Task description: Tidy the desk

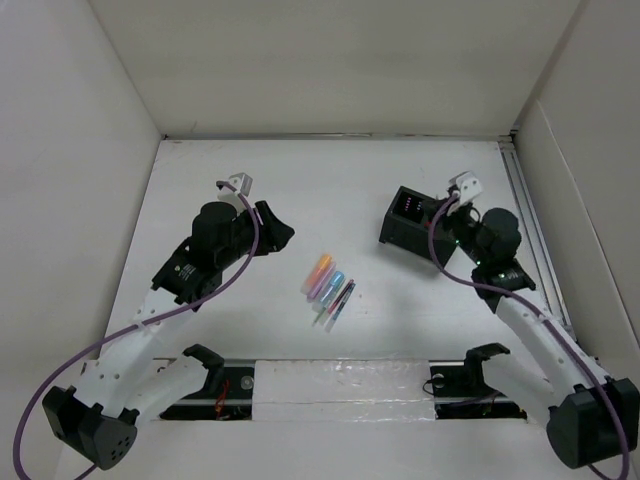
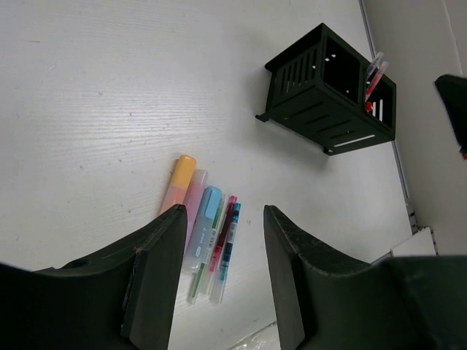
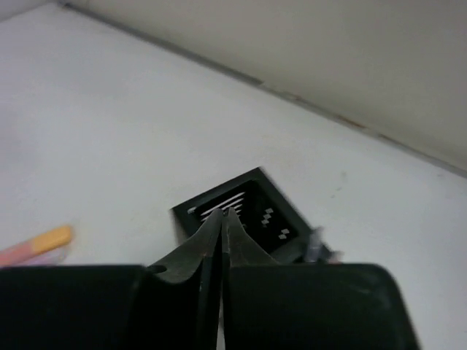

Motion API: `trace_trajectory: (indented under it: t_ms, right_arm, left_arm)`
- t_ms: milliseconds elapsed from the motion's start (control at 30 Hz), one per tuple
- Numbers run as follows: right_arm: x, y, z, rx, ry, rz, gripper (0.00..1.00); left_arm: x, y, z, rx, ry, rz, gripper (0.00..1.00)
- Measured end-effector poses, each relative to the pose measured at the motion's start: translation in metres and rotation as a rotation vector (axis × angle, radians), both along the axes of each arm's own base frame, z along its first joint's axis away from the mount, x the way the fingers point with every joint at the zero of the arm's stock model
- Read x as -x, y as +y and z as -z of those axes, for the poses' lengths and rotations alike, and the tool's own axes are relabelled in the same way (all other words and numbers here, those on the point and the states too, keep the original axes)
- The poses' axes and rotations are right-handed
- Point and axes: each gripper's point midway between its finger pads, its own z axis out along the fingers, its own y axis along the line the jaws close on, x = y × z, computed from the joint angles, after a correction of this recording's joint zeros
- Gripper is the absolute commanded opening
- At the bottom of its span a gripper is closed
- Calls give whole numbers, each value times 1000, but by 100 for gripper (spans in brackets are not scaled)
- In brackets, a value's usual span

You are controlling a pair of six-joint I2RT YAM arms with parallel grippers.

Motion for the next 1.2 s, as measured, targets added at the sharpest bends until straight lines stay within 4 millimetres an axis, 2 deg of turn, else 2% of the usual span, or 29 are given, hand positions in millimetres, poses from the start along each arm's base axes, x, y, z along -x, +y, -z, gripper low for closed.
trace_trajectory:
  t_ms: [100,233,267,300,400,467,533,700,900,1200]
  right_arm:
    - [27,50,31,-10,122,-122,0]
    - [77,102,104,19,385,-222,31]
    - [95,115,132,50,483,-240,40]
    - [100,119,140,58,515,-249,45]
    - [119,132,181,102,663,-245,57]
    - [122,138,198,123,729,-229,58]
    - [123,148,207,135,774,-219,56]
    - [120,169,216,116,829,-199,54]
    - [117,166,230,101,887,-115,47]
    - [112,175,237,100,918,-97,47]
  left_arm:
    - [0,0,0,-3,-2,1,43]
    - [0,1,0,-8,-5,2,42]
    - [0,1,0,-9,-6,3,43]
    - [0,1,0,-9,-6,3,43]
    - [0,1,0,-12,-7,4,43]
    - [0,1,1,-14,-9,6,43]
    - [0,1,1,-15,-9,7,43]
    - [1,2,-1,-14,-16,8,43]
    - [4,3,-5,-12,-28,10,43]
    - [6,4,-5,-14,-30,12,43]
